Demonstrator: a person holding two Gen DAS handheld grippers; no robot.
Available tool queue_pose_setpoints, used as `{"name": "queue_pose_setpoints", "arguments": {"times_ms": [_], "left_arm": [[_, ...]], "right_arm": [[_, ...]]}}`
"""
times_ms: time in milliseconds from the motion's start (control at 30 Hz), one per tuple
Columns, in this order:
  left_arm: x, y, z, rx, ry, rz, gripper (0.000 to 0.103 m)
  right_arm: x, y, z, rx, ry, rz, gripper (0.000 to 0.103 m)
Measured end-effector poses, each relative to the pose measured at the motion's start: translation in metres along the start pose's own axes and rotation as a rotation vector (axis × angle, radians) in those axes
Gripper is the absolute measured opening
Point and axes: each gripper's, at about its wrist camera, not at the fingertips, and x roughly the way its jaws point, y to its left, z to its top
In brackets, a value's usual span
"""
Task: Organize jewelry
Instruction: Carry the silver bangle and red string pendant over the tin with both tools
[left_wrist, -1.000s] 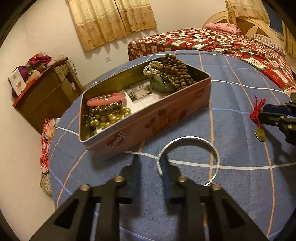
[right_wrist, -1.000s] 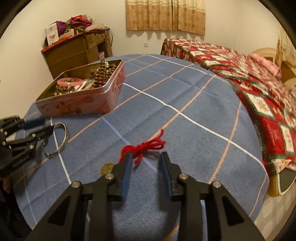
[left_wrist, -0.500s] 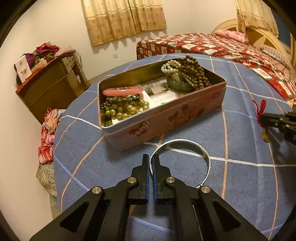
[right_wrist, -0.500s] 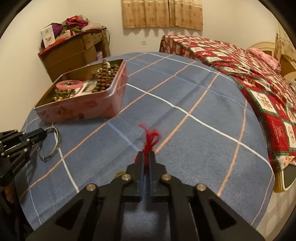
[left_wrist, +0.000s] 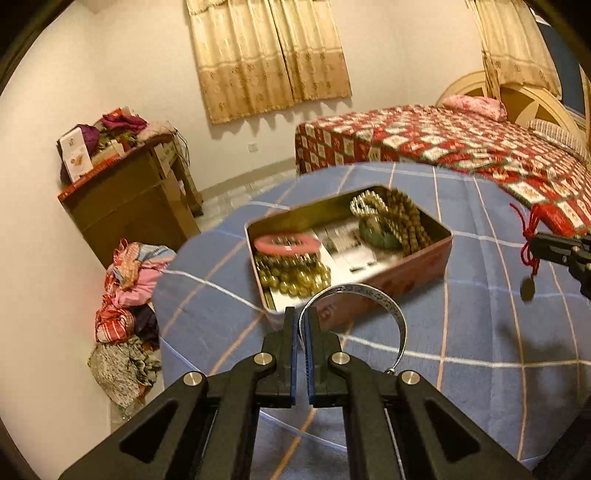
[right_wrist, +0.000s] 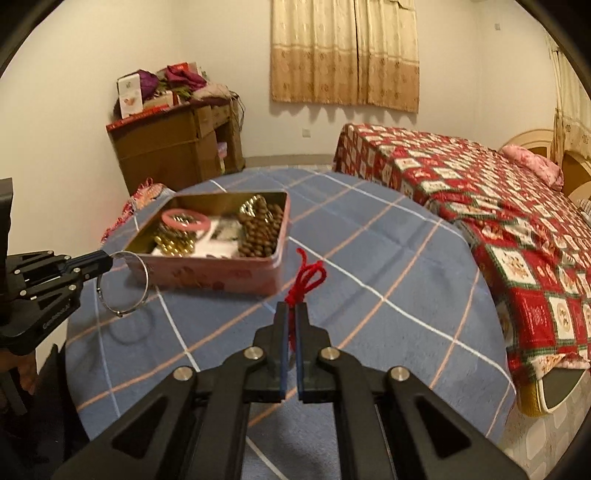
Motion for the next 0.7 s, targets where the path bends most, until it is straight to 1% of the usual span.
{"name": "queue_pose_setpoints", "arguments": {"times_ms": [200,700], "left_arm": [[-0.012,0.008,0.015,-0.024,-0.050,0.023,0.002],[-0.037,0.020,0.029,-0.076,-0.146,0.052,0.002]], "right_arm": [[-0.002,0.002,0.010,-0.008,-0.033,0.010,0.005],[-0.023,0.006,0.026,-0.009,-0.142,0.016,0.005]]}}
